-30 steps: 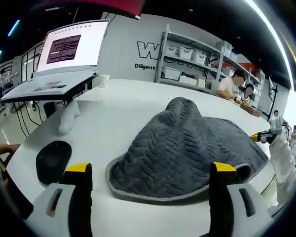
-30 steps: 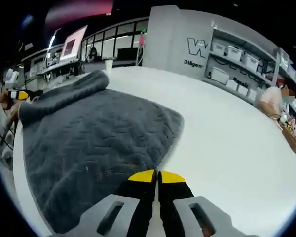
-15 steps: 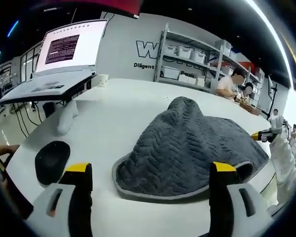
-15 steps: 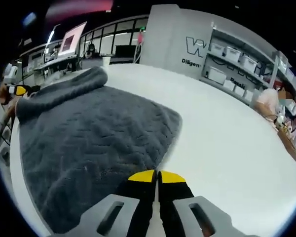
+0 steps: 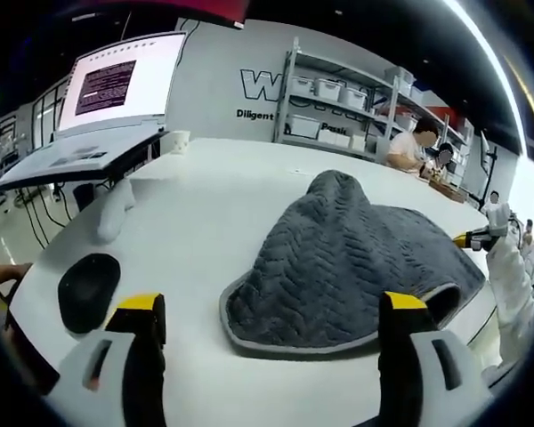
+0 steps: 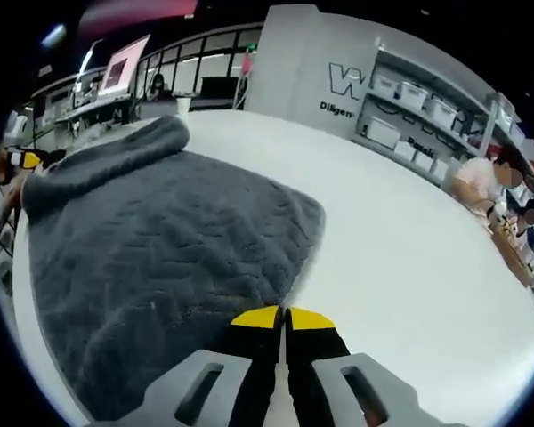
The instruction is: Open the folded towel by lifting each exposed corner and separating the folded layers until the towel lies flat within the target outline without major curled edges
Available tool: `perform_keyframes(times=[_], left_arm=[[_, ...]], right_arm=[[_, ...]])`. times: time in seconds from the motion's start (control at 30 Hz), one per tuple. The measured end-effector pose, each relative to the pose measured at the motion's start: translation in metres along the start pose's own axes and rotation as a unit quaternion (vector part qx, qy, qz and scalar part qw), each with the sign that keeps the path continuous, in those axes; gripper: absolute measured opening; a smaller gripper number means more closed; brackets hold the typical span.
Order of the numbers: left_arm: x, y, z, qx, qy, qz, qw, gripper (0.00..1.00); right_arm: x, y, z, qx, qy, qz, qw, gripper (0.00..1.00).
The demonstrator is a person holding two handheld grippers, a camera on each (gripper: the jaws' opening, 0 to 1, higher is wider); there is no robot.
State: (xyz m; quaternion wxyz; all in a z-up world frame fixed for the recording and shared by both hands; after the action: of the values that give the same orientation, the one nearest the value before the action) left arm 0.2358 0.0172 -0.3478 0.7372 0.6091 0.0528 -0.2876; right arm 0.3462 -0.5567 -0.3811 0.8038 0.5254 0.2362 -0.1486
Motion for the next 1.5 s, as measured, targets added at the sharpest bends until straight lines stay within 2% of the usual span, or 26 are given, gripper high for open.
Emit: perform_keyframes(times=[1.07, 1.5], left_arm=[[0.004, 0.001, 0.004, 0.007, -0.007, -0.011, 0.9999, 0.97], [0.005, 0.001, 0.005, 0.008, -0.008, -0.014, 0.9998, 0.97]], right_arm=[[-0.007, -0.023, 0.048, -0.002, -0.066, -0.036, 0.9972, 0.00], [-0.009, -0.027, 0.057, -0.003, -0.081, -0.045, 0.9957, 0.00]])
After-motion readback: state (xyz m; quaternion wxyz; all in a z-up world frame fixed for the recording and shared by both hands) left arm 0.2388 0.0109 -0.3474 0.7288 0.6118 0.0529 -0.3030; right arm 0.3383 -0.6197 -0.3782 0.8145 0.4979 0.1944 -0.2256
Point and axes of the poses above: the point that each gripper's makers call its tool centre point, and the gripper's own axes: x roughly forward along the fingers, z roughly to its right, y roughly out of its top, the point moved 10 cm from there along -x, roughly backward along the fingers, and after that the axes turned 13 degrees about -y, right-handed, at the moved point
